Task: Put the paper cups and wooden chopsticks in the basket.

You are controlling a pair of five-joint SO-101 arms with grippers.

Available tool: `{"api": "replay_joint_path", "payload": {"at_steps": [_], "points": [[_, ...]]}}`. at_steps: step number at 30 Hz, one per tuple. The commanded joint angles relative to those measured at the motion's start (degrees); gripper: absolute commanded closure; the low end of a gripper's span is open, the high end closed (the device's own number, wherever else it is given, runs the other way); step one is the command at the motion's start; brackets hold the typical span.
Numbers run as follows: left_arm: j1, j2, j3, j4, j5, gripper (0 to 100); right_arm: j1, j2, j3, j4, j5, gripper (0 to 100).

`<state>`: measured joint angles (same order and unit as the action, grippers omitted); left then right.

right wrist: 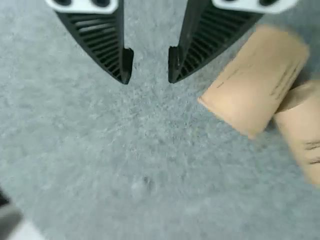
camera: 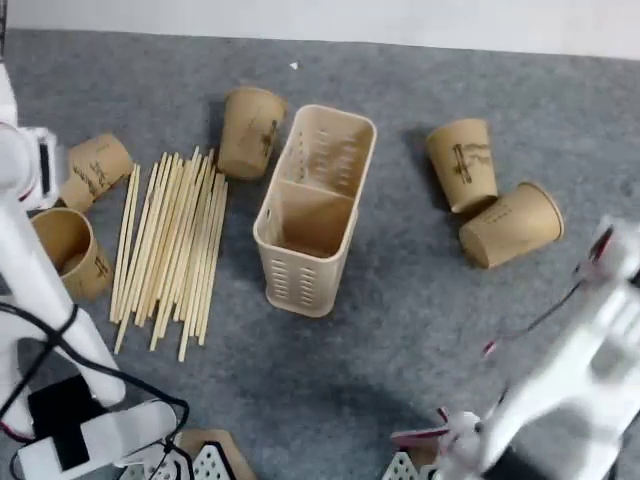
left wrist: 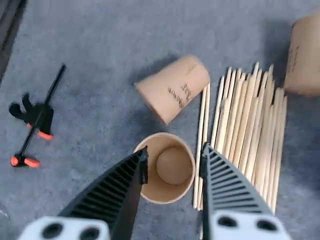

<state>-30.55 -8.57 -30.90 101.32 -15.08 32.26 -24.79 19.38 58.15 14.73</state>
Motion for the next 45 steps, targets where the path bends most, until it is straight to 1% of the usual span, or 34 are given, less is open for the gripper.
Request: {"api": "replay_joint_path", "payload": {"at_steps": [1, 3, 5, 9, 14, 18, 22, 24, 29, 32, 35, 42, 45], "points": [[-0.7, 0.6, 2.9, -4.0, -1.7, 80, -1.5, 27.4, -21.8, -0.8, -6.0, 86.0], [-1.5, 0.7, 5.5, -5.9, -1.7, 80, -3.7, 36.4, -28.9, 0.2, -8.4, 86.0], [-2.2, 0.6, 7.2, -7.0, -1.7, 80, -5.8, 43.6, -34.9, 3.4, -9.6, 86.0], [-4.5, 0.4, 8.4, -7.3, -1.7, 80, -9.5, 49.6, -44.0, 10.2, -10.4, 86.0], [-5.4, 0.7, 8.5, -6.9, -1.4, 80, -12.9, 53.6, -46.7, 10.2, -10.2, 86.0], [-6.0, 0.4, 9.1, -6.2, -1.3, 80, -12.3, 56.2, -47.0, 10.1, -10.1, 86.0], [-6.0, 0.5, 9.1, -6.2, -1.4, 80, -12.1, 56.1, -47.0, 10.8, -10.1, 86.0], [-5.9, 0.5, 9.1, -6.2, -1.4, 80, -12.3, 56.0, -47.0, 13.8, -9.9, 86.0], [-5.8, 0.8, 9.1, -6.6, -1.3, 80, -15.2, 56.0, -47.0, 22.0, -2.4, 86.0], [-5.8, 0.8, 9.1, -6.6, -1.3, 80, -16.1, 55.0, -47.1, 25.5, -1.4, 86.0], [-5.8, 0.8, 9.1, -6.6, -1.3, 80, -17.0, 50.2, -47.1, 27.3, -1.3, 86.0], [-6.0, 0.8, 9.1, -6.6, -1.4, 80, -24.7, 38.5, -43.6, 34.2, -1.1, 86.0], [-6.0, 0.8, 9.1, -6.6, -1.5, 80, -29.2, 34.5, -40.6, 34.9, -1.1, 86.0]]}}
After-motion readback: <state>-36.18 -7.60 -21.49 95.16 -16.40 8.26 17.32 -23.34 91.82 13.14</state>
